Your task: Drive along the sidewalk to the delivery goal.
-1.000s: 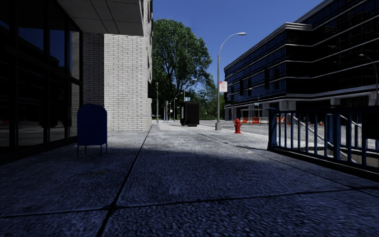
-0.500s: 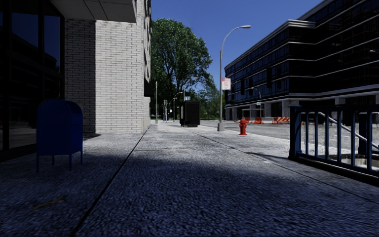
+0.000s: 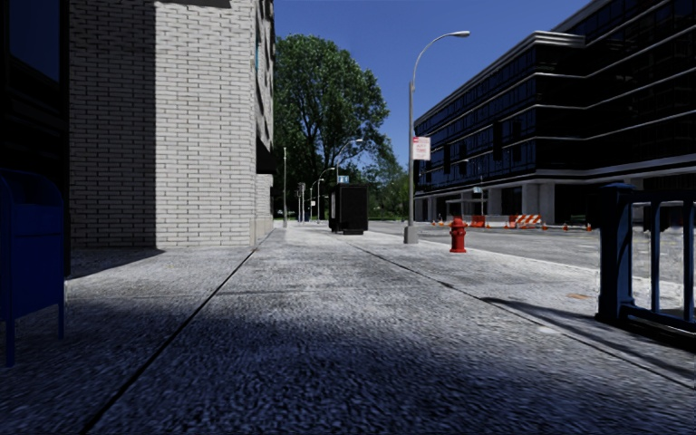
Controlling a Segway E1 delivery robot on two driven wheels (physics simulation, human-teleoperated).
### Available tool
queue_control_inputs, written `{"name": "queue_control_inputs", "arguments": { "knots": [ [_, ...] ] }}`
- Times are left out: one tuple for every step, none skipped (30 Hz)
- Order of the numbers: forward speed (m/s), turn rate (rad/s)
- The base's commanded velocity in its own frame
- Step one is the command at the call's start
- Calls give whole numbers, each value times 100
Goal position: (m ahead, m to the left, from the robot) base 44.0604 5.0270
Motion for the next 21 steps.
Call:
{"name": "queue_control_inputs", "arguments": {
  "knots": [
    [200, 0],
    [200, 0],
    [200, 0],
    [200, 0],
    [200, 0],
    [200, 0],
    [200, 0],
    [200, 0],
    [200, 0],
    [200, 0],
    [200, 0],
    [200, 0],
    [200, 0],
    [200, 0],
    [200, 0],
    [200, 0],
    [200, 0],
    [200, 0],
    [200, 0],
    [200, 0],
    [200, 0]
  ]
}}
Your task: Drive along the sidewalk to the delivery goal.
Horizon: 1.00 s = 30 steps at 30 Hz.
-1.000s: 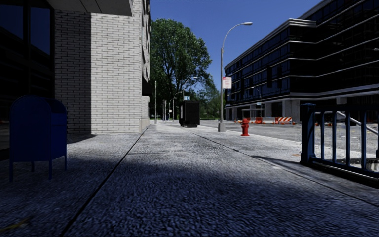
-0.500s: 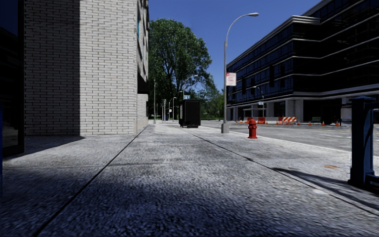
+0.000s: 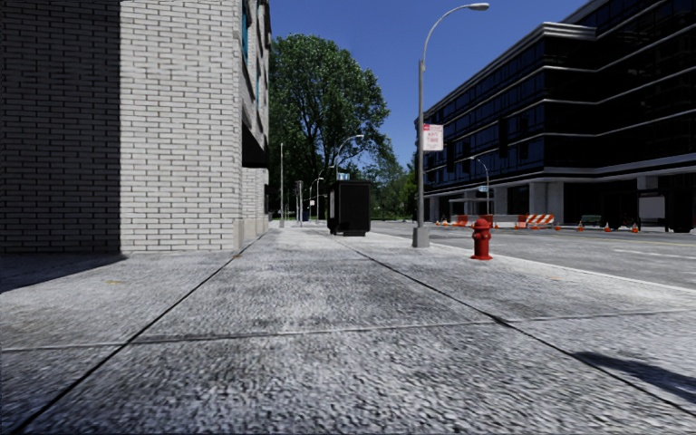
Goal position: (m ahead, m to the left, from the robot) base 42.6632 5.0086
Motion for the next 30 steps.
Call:
{"name": "queue_control_inputs", "arguments": {
  "knots": [
    [200, 0],
    [200, 0],
    [200, 0],
    [200, 0],
    [200, 0],
    [200, 0],
    [200, 0],
    [200, 0],
    [200, 0],
    [200, 0],
    [200, 0],
    [200, 0],
    [200, 0],
    [200, 0],
    [200, 0],
    [200, 0],
    [200, 0],
    [200, 0],
    [200, 0],
    [200, 0],
    [200, 0],
    [200, 0],
    [200, 0],
    [200, 0],
    [200, 0],
    [200, 0],
    [200, 0],
    [200, 0],
    [200, 0],
    [200, 0]
  ]
}}
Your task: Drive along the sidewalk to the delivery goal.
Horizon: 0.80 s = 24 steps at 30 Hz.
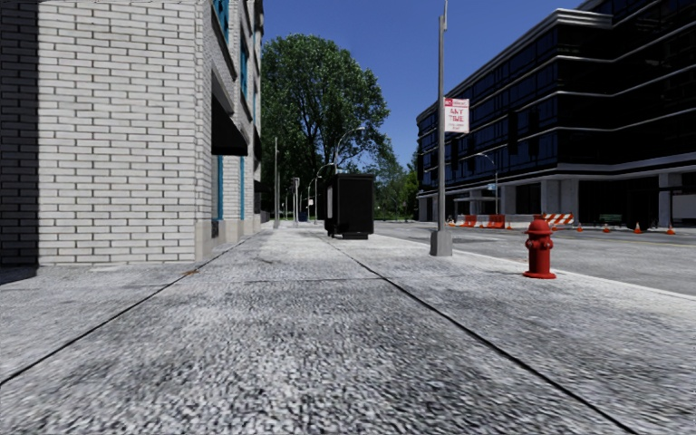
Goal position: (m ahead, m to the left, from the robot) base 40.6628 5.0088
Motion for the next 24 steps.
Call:
{"name": "queue_control_inputs", "arguments": {
  "knots": [
    [200, 0],
    [200, 0],
    [200, 0],
    [200, 0],
    [200, 0],
    [200, 0],
    [200, 0],
    [200, 0],
    [200, 0],
    [200, 1],
    [200, 8],
    [200, 8],
    [200, 14],
    [200, 19],
    [200, 22],
    [200, 23],
    [200, 24],
    [200, 25],
    [200, 26],
    [200, 27],
    [200, 27],
    [200, 27],
    [200, 27],
    [200, 27]
  ]
}}
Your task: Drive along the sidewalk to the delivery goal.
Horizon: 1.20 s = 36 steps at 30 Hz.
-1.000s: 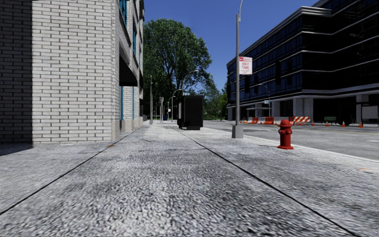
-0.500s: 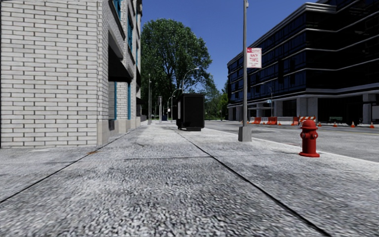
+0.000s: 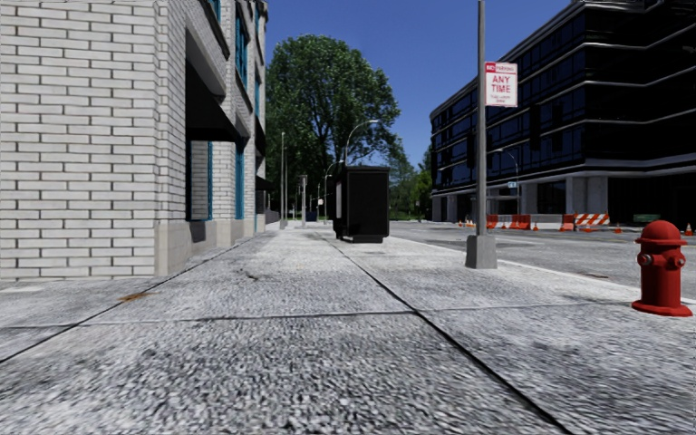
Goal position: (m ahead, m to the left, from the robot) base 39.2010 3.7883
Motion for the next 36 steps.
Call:
{"name": "queue_control_inputs", "arguments": {
  "knots": [
    [200, 27],
    [200, 27],
    [200, 27],
    [200, 27],
    [200, 27],
    [200, 27],
    [200, 27],
    [200, 24],
    [200, 24],
    [200, 1],
    [200, 1],
    [200, 0],
    [200, 0],
    [200, 0],
    [200, 0],
    [200, 0],
    [200, 0],
    [200, 0],
    [200, 0],
    [200, 0],
    [200, 0],
    [200, 0],
    [200, 0],
    [200, 11],
    [200, 26],
    [200, 36],
    [200, 39],
    [200, 39],
    [200, 36],
    [200, 36],
    [200, 30],
    [200, 19],
    [200, 0],
    [200, 0],
    [200, 0],
    [200, 0]
  ]
}}
